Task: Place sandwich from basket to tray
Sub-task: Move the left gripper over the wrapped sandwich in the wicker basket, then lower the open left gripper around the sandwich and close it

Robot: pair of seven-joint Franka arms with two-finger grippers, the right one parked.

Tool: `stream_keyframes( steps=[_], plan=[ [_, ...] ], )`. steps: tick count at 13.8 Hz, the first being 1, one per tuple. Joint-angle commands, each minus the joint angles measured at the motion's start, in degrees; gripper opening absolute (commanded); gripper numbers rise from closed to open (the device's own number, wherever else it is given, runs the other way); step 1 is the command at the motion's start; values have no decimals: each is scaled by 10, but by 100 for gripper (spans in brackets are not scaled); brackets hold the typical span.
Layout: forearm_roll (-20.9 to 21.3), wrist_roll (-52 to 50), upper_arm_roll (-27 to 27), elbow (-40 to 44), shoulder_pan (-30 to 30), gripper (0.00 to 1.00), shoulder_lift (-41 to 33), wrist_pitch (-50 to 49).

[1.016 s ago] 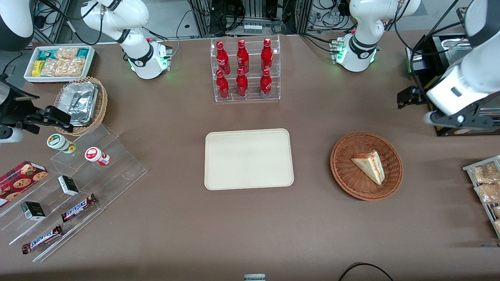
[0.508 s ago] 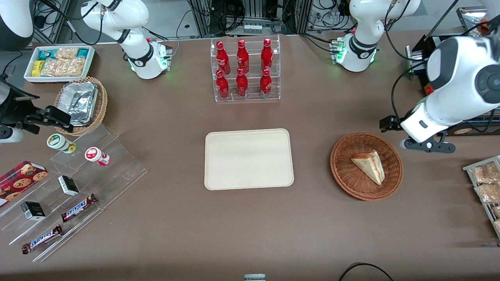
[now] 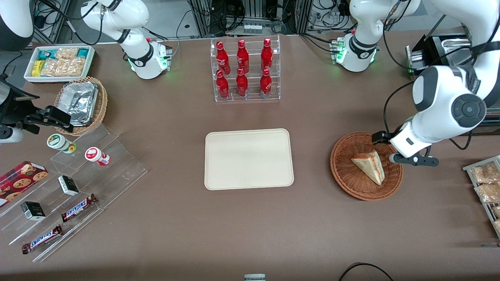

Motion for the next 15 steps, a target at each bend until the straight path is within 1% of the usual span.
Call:
stream_keyframes(
  steps=[1, 5, 8, 10, 12, 15],
  plan=[
    [2, -28, 4, -19, 4, 100, 5, 37],
    [2, -157, 4, -45, 4, 100, 11, 84],
    [2, -324, 4, -73, 4, 100, 11, 152],
    [-6, -360, 5, -104, 4, 100, 4, 200],
    [-6, -434, 5, -113, 4, 100, 10, 227],
    [-5, -446, 5, -123, 3, 100, 15, 238]
  ],
)
